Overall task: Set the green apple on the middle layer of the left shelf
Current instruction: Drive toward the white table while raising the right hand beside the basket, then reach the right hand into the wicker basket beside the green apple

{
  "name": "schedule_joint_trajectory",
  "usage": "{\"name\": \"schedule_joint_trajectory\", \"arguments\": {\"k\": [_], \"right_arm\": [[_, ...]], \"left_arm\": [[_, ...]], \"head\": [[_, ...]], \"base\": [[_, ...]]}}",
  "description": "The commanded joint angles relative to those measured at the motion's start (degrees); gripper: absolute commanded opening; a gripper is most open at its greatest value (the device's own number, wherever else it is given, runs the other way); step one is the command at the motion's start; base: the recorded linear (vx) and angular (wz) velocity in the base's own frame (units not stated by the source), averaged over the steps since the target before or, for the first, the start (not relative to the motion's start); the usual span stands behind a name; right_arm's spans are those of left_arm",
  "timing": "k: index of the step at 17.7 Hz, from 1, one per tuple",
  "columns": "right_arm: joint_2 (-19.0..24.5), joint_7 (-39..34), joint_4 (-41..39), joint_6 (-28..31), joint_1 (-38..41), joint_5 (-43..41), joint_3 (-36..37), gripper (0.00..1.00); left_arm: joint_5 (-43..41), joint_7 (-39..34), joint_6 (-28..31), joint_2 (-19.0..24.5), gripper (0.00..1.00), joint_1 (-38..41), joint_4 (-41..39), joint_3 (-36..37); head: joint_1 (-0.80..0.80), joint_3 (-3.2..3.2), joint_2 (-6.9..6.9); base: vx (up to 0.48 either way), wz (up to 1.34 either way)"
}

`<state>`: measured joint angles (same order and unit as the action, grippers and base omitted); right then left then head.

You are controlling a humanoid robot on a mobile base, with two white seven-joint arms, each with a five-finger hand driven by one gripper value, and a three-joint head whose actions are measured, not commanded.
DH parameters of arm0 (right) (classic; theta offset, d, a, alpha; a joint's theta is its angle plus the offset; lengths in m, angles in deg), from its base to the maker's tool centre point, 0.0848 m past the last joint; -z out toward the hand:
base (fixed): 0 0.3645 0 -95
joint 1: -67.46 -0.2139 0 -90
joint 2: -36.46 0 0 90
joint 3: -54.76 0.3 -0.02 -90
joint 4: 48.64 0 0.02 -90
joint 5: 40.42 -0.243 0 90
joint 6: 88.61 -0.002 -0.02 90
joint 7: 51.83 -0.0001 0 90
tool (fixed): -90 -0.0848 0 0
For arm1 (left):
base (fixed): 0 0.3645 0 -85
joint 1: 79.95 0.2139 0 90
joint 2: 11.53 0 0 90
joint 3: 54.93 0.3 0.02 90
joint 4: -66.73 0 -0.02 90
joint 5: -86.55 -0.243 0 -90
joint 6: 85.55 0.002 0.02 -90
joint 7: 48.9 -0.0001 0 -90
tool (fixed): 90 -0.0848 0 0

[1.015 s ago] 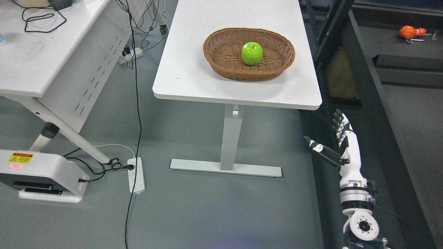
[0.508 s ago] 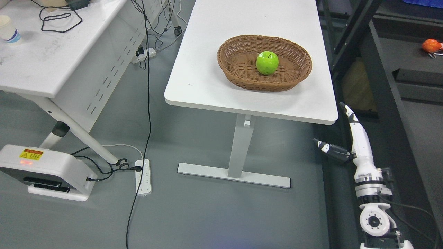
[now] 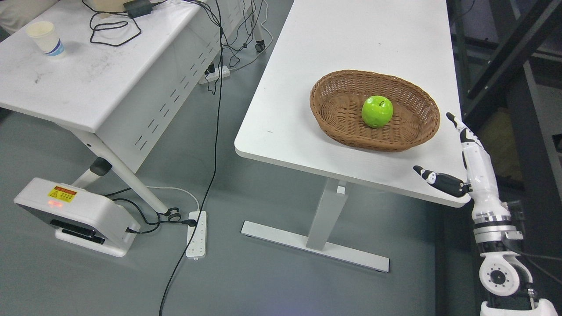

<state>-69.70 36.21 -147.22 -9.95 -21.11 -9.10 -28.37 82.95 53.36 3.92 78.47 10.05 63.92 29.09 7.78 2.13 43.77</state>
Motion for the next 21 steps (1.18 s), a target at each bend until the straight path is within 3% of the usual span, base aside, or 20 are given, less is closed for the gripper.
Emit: {"name": "schedule_joint_trajectory", "arguments": {"k": [1, 5, 12, 21], "right_arm": [[-2.2, -0.6, -0.2, 0.5, -0.7, 0.2, 0.7, 1.0], [-1.8, -2.4, -0.1, 0.4, -1.3, 0.2, -0.9, 1.0], [2.4, -6.1, 1.4, 0.6, -2.4, 1.2, -11.3, 1.0], [0.1, -8.8, 8.3, 1.7, -7.2, 7.4, -13.0, 1.0]], "left_arm": [[0.0, 0.0, 0.0, 1.0, 1.0, 0.5, 0.0, 0.0], [0.0, 0.0, 0.0, 1.0, 1.0, 0.5, 0.0, 0.0], [0.0, 0.0, 0.0, 1.0, 1.0, 0.5, 0.0, 0.0], [0.0, 0.0, 0.0, 1.0, 1.0, 0.5, 0.0, 0.0]], "head": [[0.0, 0.0, 0.0], [0.0, 0.0, 0.0], [0.0, 0.0, 0.0], [0.0, 0.0, 0.0]], "base": [[0.196, 0.16], [0.198, 0.06], [0.179, -0.01], [0.113, 0.03]]}}
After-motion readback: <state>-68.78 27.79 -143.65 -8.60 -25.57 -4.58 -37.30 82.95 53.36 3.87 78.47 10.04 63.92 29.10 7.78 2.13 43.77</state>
